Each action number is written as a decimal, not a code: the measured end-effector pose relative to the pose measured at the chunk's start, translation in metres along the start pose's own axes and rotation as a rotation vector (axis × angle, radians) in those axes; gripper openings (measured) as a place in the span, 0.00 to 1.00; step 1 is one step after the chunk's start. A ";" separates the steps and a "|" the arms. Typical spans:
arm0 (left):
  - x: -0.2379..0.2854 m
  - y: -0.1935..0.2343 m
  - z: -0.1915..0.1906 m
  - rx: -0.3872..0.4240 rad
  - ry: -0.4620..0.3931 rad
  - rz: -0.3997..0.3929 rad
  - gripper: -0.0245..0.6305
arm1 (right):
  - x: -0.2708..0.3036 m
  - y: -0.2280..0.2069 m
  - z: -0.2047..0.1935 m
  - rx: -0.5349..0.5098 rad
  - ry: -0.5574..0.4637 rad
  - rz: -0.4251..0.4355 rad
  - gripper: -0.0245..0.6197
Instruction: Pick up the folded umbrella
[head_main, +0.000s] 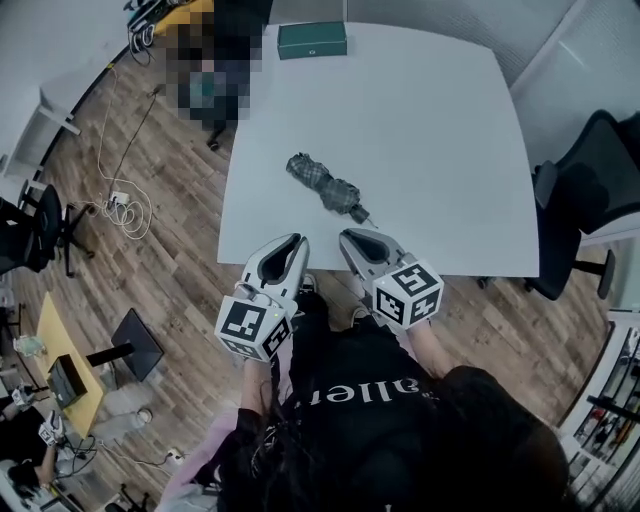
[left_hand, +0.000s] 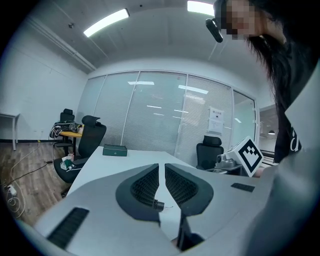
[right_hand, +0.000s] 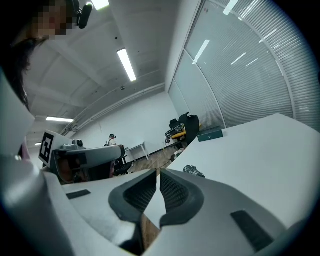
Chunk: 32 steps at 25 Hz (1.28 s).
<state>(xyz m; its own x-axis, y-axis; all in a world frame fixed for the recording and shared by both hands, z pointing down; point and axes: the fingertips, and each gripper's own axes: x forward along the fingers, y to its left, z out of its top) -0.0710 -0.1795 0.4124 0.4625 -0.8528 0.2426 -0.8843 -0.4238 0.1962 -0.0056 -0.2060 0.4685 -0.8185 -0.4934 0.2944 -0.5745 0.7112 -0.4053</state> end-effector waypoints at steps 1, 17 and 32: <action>0.003 0.007 0.002 0.001 0.001 -0.011 0.12 | 0.007 -0.001 0.001 0.001 0.001 -0.010 0.09; 0.029 0.108 0.027 0.013 0.021 -0.136 0.12 | 0.115 -0.057 -0.003 -0.041 0.089 -0.214 0.09; 0.024 0.160 0.020 -0.005 0.056 -0.184 0.12 | 0.194 -0.154 -0.091 -0.240 0.578 -0.250 0.49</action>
<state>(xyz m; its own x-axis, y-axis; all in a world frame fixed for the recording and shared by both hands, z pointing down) -0.2022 -0.2739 0.4306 0.6197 -0.7425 0.2543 -0.7839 -0.5698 0.2465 -0.0747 -0.3657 0.6672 -0.4864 -0.3574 0.7973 -0.6733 0.7349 -0.0813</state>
